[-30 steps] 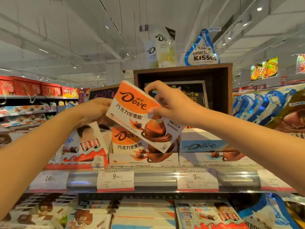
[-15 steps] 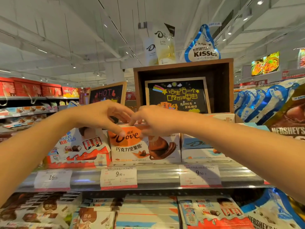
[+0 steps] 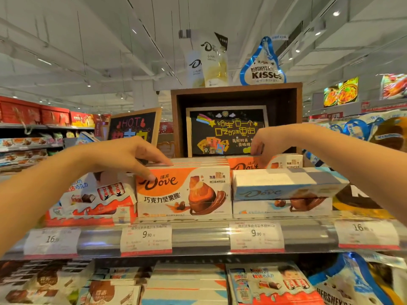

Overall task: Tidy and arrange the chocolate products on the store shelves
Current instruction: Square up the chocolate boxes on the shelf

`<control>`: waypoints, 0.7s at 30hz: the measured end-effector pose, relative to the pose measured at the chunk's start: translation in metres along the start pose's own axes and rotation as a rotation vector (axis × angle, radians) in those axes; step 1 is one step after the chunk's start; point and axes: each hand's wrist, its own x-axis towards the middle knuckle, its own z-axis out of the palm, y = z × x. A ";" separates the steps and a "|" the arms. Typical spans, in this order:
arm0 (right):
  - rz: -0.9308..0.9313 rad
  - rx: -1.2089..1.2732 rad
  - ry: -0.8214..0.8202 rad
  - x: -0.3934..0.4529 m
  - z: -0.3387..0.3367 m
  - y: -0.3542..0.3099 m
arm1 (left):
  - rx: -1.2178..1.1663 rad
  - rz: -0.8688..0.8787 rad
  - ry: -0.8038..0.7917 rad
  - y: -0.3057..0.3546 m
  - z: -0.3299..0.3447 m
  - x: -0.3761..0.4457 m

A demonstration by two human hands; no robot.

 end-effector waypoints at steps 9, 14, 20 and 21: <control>0.068 0.110 0.074 0.001 0.001 0.011 | 0.001 -0.062 0.021 -0.001 0.001 0.000; 0.006 0.063 0.006 -0.002 0.003 0.015 | 0.018 -0.067 0.028 -0.003 0.001 0.001; -0.036 0.014 -0.041 -0.001 0.014 0.021 | 0.032 -0.094 0.029 -0.003 0.000 0.001; -0.051 0.035 -0.021 -0.003 0.013 0.022 | 0.030 -0.095 0.029 -0.003 -0.001 0.001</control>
